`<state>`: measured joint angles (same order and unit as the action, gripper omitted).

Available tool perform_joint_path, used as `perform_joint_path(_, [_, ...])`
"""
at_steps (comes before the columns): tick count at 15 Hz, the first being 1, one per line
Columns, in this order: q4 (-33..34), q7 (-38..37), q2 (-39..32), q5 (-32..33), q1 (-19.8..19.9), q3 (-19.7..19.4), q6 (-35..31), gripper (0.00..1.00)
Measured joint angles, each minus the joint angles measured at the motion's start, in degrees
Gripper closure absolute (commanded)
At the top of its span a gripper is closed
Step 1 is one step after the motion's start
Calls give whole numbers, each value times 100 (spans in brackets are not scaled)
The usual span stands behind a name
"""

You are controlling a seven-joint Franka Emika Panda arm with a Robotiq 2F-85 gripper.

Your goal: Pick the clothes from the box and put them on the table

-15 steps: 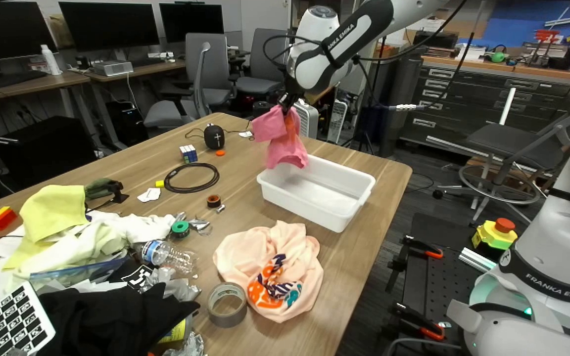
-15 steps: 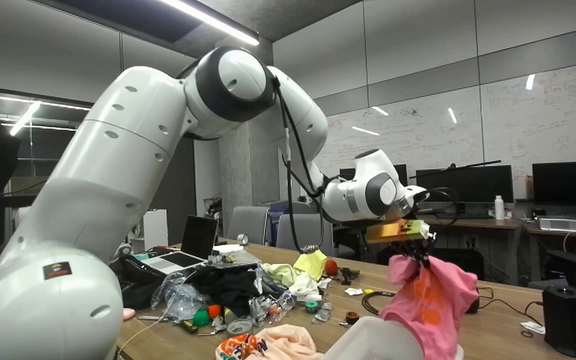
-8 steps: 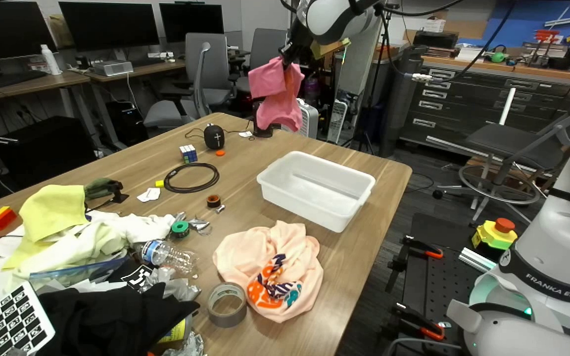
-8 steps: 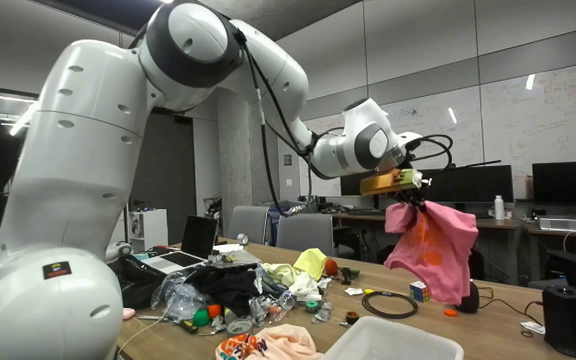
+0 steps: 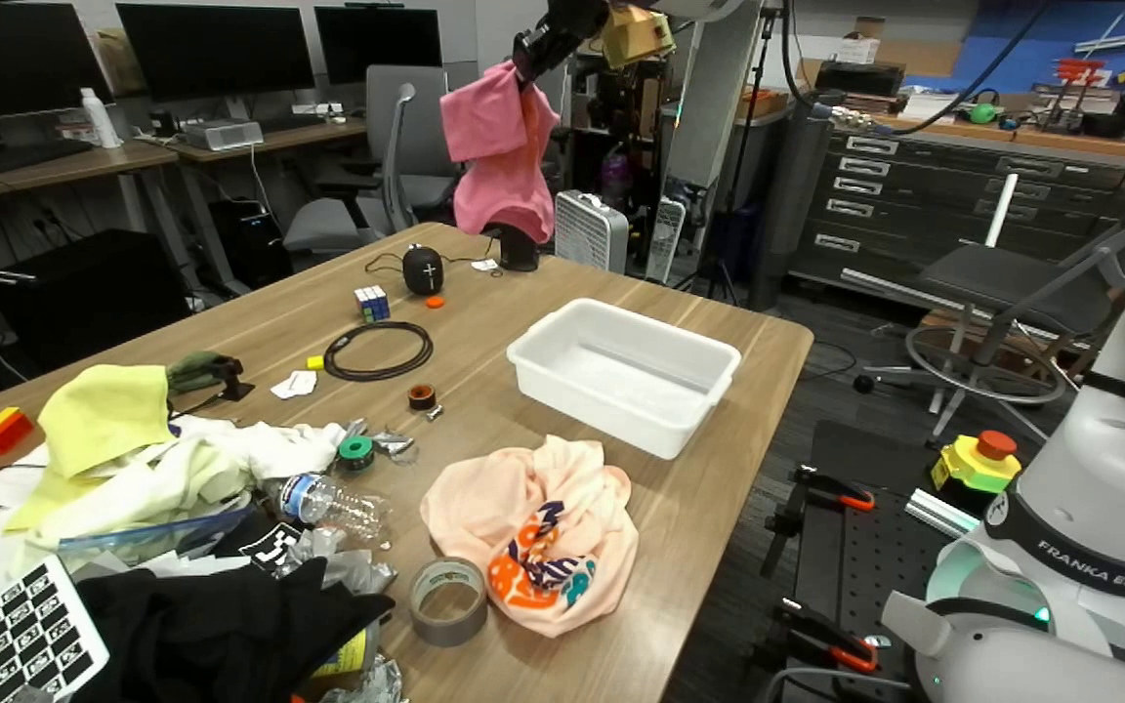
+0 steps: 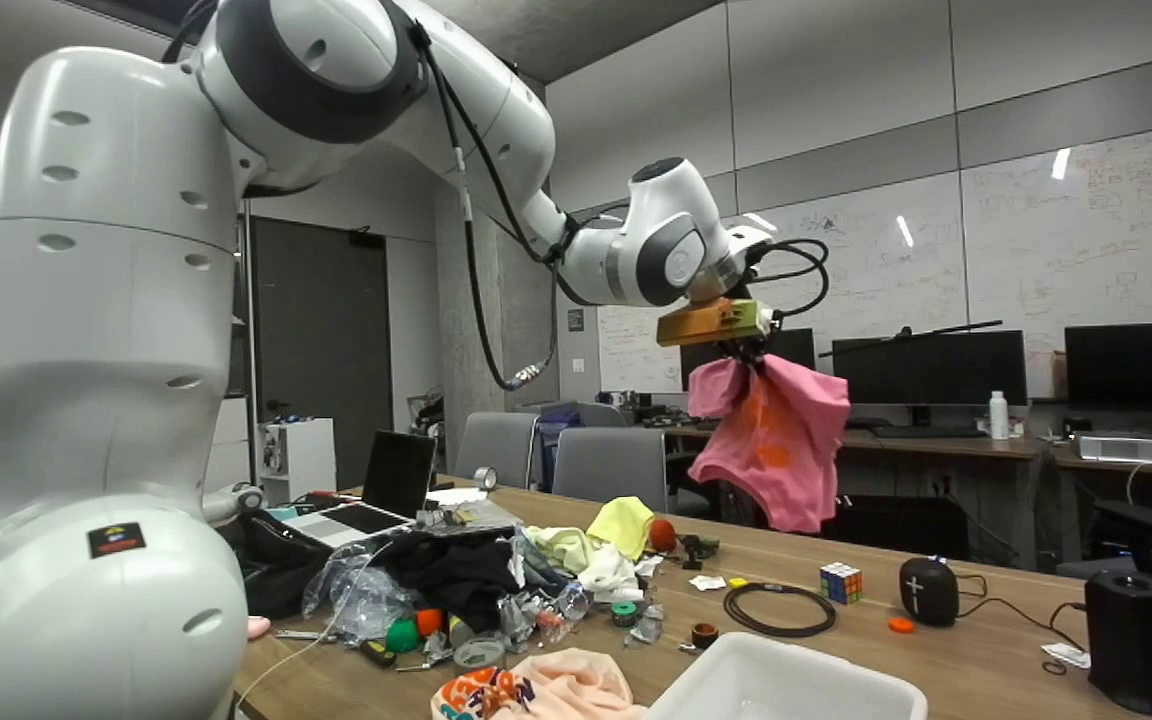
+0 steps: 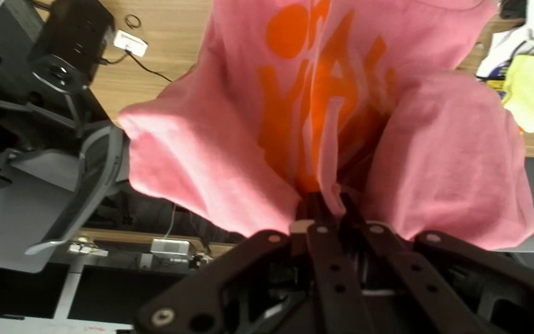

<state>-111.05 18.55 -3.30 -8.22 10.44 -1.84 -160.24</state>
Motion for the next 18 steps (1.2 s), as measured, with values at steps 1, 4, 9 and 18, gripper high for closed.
perform_joint_path(1, [-63, 237, 113, -220, -26, 110, 1, 92])
perform_joint_path(4, [-300, 1063, 490, -956, -184, 376, 3, 91])
perform_joint_path(9, [-783, 2888, 1177, -2595, -676, 497, 238, 90])
perform_joint_path(18, [-1321, 5007, 2089, -4047, -1259, -74, 1448, 21])
